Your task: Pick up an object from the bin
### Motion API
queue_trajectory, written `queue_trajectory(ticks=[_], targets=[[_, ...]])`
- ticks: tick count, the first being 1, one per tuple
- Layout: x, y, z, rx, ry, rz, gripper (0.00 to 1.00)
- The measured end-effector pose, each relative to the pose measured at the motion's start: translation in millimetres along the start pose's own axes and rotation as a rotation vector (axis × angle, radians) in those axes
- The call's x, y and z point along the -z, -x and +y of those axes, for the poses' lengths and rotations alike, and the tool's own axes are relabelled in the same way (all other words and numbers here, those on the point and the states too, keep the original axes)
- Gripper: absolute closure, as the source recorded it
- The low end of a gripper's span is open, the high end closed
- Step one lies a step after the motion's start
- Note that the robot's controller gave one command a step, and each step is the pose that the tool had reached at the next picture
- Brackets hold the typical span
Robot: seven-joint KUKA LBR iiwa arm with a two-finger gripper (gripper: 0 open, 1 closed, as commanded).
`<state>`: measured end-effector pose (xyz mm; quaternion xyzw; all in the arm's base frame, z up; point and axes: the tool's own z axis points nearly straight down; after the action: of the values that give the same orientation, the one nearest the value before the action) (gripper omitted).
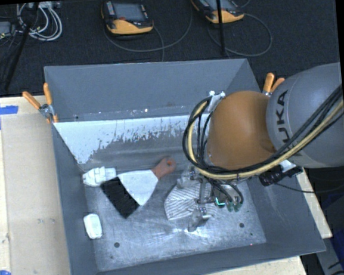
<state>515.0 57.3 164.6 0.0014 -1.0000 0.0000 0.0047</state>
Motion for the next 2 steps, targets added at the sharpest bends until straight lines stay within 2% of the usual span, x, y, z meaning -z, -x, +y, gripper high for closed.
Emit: queue_trajectory(ticks=[1,2], targets=[[3,1.7,0,-0.001,0.000,-0.007,0.00],[-88,8.7,-62,-0.060,0.005,-0.008,1.00]])
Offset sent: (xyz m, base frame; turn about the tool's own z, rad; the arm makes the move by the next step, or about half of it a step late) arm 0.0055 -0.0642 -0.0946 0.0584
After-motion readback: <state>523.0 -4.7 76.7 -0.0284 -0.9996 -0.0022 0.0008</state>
